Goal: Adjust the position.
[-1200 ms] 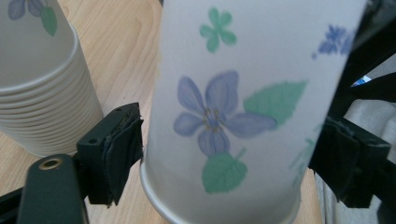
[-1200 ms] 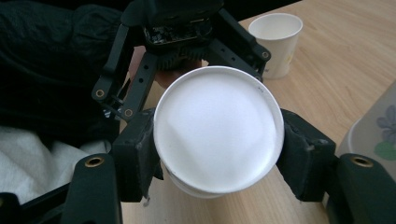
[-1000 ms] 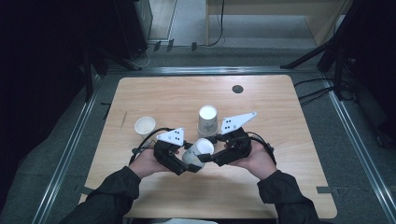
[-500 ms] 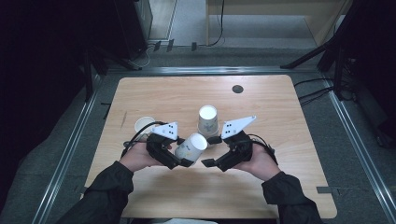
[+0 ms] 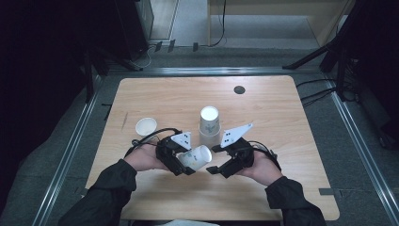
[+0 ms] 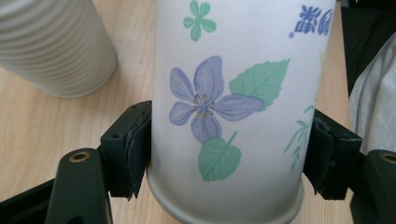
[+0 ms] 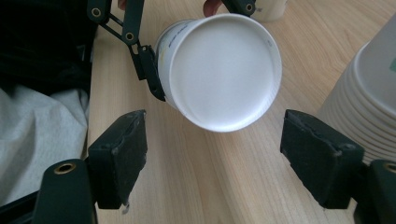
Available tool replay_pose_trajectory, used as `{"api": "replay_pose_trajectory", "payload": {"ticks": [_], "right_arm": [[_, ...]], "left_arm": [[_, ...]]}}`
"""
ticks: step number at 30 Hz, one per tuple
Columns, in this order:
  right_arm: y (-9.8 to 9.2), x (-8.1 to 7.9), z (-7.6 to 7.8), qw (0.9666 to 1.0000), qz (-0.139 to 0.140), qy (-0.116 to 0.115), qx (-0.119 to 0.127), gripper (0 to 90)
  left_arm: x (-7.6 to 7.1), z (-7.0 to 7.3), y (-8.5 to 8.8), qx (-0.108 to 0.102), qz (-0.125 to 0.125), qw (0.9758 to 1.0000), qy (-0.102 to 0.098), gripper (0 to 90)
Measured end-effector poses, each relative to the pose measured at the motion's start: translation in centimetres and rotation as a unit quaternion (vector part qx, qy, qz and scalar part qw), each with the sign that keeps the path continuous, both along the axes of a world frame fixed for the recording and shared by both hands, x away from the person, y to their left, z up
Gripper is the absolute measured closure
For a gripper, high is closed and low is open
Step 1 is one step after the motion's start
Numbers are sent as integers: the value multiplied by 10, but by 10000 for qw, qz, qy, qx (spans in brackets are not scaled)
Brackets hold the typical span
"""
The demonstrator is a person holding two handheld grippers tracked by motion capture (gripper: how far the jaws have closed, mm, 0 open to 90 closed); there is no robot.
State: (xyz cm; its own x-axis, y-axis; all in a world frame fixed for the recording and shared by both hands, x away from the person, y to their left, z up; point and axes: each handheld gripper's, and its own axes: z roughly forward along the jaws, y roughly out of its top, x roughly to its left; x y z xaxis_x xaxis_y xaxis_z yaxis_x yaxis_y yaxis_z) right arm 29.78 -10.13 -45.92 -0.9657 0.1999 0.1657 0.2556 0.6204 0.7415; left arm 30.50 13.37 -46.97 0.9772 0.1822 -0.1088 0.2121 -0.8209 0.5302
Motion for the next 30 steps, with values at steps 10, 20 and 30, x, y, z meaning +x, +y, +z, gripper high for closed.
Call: {"api": "replay_pose_trajectory", "payload": {"ticks": [10,20,30], "right_arm": [[12,0,-9,9998,157,-24,-157,231],[21,-4,-18,9983,455,69,-350,240],[27,-4,-22,9968,640,40,-483,336]], "left_arm": [[-7,-7,-13,332,-302,9990,-24,288],[-17,-11,-23,506,-636,9967,-81,303],[-16,-12,-23,584,-622,9963,-85,278]]}}
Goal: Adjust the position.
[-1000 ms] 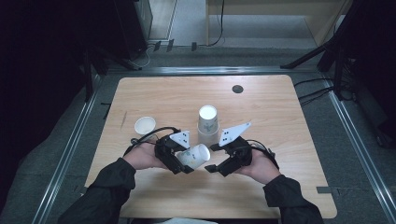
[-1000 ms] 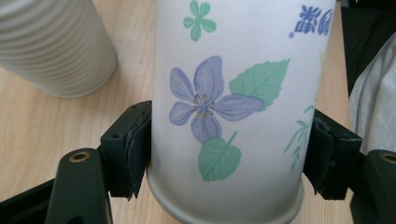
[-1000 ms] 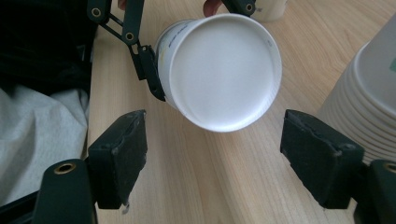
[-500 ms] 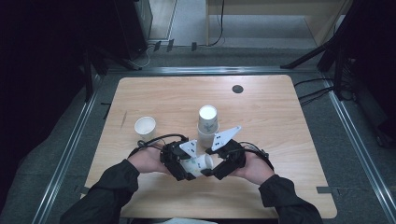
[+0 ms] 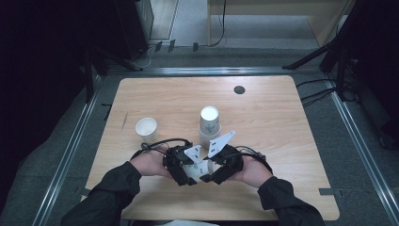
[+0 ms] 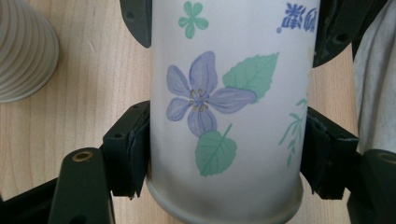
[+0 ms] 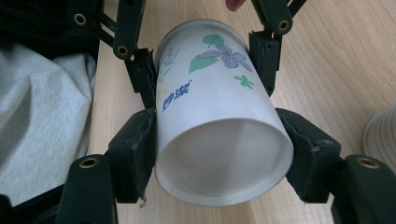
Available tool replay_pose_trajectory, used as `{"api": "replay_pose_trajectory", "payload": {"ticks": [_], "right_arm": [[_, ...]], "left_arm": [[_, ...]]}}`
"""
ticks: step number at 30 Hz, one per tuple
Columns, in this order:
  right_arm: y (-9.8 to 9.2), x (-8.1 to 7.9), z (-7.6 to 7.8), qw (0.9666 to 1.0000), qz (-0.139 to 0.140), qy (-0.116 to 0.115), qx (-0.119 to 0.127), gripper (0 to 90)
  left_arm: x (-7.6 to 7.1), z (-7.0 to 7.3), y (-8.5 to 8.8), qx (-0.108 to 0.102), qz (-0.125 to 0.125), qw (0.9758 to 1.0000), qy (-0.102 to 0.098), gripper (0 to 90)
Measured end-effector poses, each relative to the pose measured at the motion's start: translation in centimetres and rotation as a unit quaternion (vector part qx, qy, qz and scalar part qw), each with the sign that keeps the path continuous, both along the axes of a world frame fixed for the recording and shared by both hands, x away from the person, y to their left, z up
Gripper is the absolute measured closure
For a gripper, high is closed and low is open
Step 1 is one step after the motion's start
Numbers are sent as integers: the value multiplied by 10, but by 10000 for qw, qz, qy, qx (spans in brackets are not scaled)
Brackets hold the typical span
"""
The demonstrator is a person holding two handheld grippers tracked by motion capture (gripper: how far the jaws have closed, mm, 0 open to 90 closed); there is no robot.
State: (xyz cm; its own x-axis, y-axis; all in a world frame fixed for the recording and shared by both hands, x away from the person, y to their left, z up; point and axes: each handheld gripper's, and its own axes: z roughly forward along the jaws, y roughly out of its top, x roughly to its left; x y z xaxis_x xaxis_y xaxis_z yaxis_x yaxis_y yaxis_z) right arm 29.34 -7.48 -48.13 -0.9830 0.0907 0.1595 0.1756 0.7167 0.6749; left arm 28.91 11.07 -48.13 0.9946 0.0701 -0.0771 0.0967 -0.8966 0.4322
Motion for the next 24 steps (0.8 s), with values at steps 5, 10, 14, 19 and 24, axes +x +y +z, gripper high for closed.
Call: {"api": "replay_pose_trajectory", "payload": {"ticks": [5,10,14,19,24], "right_arm": [[-2,0,3,10000,-14,3,73,337],[-8,2,8,9999,-78,-23,113,337],[-13,4,12,9997,-129,-30,217,337],[-18,7,21,9990,-133,-63,429,337],[-19,8,29,9986,-86,-144,507,337]], "left_arm": [[2,3,4,-213,9,9998,12,255],[5,9,10,-470,226,9986,-21,155],[8,14,18,-794,422,9959,29,126],[8,20,27,-1138,616,9916,16,111],[2,22,33,-1446,627,9875,-50,112]]}}
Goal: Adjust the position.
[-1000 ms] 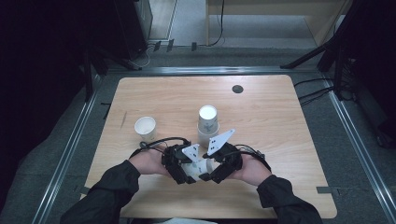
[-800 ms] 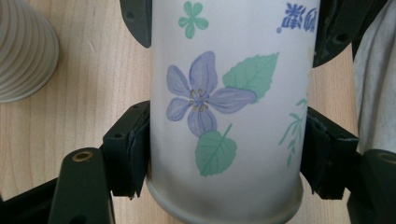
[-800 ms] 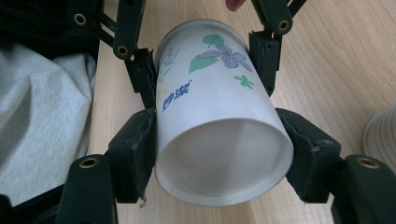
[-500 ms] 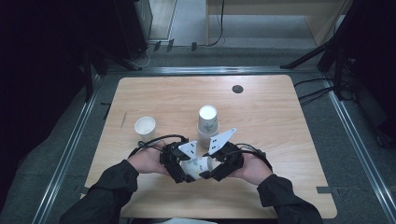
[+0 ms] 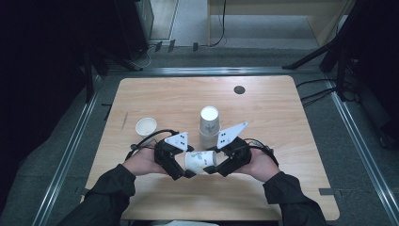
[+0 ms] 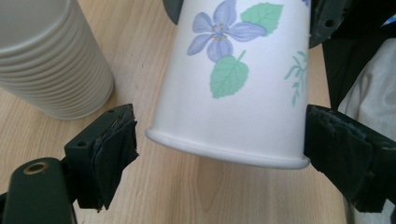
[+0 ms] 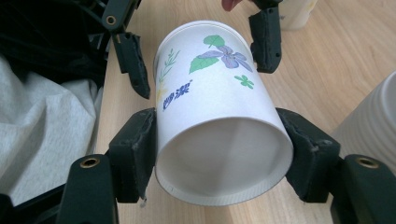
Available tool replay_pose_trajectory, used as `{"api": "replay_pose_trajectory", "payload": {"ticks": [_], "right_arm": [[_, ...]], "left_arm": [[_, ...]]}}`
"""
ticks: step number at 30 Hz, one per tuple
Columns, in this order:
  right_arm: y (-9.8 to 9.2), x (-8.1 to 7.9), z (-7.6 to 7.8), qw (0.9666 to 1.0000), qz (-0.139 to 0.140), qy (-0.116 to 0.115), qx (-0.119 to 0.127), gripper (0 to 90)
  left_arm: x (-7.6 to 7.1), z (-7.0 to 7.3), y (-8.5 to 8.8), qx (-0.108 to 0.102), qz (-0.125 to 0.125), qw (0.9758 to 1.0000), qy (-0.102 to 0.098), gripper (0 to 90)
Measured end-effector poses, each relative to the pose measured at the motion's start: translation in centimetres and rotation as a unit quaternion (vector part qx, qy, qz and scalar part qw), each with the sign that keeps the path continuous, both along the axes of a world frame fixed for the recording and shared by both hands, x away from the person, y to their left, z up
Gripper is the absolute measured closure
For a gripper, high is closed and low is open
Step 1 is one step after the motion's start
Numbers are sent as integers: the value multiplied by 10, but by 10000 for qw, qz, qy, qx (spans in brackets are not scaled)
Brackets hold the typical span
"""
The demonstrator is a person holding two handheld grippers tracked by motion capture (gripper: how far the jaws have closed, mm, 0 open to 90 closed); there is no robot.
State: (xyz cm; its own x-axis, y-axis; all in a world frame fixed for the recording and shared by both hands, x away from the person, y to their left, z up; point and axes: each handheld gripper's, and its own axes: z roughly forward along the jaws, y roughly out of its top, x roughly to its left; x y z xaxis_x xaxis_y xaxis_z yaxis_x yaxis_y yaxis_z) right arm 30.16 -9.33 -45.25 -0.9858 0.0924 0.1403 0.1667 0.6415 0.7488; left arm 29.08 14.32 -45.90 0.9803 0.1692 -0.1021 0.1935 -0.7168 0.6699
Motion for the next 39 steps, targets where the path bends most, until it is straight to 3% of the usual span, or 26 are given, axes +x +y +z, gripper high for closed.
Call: {"api": "replay_pose_trajectory", "payload": {"ticks": [4,13,20,23,26,32,36,39], "right_arm": [[2,0,4,9999,115,2,57,337],[7,0,14,9985,281,95,465,337],[3,1,18,9970,281,191,700,337],[2,1,19,9964,247,246,770,338],[2,1,20,9960,264,246,823,339],[3,1,18,9962,313,265,766,345],[5,-1,15,9975,373,219,551,266],[6,-2,14,9982,337,154,475,254]], "left_arm": [[-4,1,3,-215,35,9998,-14,113],[-10,5,8,-731,10,9973,-12,145],[-8,10,15,-1242,89,9922,85,155],[-9,11,17,-1371,76,9905,37,194],[-9,12,18,-1416,79,9899,13,222],[-9,13,19,-1323,51,9912,23,251],[-7,14,22,-1143,63,9934,24,263],[-5,17,26,-1106,106,9938,69,270]]}}
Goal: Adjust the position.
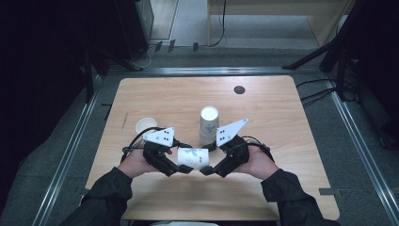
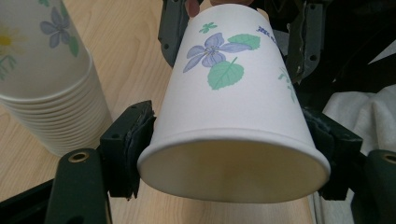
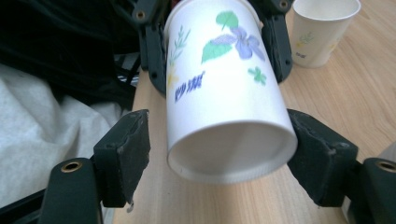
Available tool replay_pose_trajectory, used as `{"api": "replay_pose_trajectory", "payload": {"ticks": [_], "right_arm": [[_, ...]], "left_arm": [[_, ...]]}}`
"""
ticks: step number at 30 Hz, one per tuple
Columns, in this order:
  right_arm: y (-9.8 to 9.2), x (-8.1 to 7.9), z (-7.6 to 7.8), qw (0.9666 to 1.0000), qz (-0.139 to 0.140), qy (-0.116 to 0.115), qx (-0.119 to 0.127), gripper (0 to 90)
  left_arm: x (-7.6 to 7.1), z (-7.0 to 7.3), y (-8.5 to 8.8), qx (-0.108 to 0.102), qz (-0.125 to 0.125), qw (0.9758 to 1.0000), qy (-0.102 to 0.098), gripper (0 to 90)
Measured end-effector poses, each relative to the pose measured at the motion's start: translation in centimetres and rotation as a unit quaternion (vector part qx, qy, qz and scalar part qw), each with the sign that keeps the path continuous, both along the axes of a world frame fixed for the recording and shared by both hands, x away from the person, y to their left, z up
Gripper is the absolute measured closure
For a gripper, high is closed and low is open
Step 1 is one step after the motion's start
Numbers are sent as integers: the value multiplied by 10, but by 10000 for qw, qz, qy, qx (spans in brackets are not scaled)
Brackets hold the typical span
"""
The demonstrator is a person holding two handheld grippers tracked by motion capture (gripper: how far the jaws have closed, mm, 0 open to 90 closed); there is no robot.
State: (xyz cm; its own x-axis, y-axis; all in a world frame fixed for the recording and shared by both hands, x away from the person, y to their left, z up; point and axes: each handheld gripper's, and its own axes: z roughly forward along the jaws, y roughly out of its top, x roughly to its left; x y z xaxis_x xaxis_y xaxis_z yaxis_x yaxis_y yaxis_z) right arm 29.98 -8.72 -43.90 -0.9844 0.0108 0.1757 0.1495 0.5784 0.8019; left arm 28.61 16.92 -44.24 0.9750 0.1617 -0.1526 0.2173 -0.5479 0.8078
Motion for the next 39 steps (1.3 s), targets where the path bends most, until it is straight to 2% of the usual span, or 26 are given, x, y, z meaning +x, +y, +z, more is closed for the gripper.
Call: {"api": "replay_pose_trajectory", "payload": {"ticks": [2,5,9,15,19,22,28,34,39], "right_arm": [[0,0,-1,10000,-42,-35,-67,254],[-2,0,-5,9995,-149,-110,-239,254],[-4,0,-9,9989,-225,-175,-381,250],[-8,-1,-15,9977,-332,-205,-546,250],[-9,-4,-20,9970,-349,-203,-657,250],[-8,-5,-25,9963,-343,-178,-770,250],[-3,-5,-37,9944,-277,-161,-1006,250],[4,-2,-49,9929,-130,-122,-1176,259],[10,-5,-51,9931,-19,-187,-1159,275]], "left_arm": [[1,1,0,161,-6,9999,-27,272],[3,1,-3,381,-10,9993,41,274],[5,-2,-11,792,-101,9968,55,274],[5,-10,-31,1417,-308,9894,14,274],[5,-13,-42,1713,-388,9844,81,273],[6,-16,-47,1861,-389,9817,141,273],[8,-17,-53,1984,-397,9792,135,269],[7,-20,-56,2159,-471,9751,167,270],[6,-20,-58,2136,-486,9755,217,269]]}}
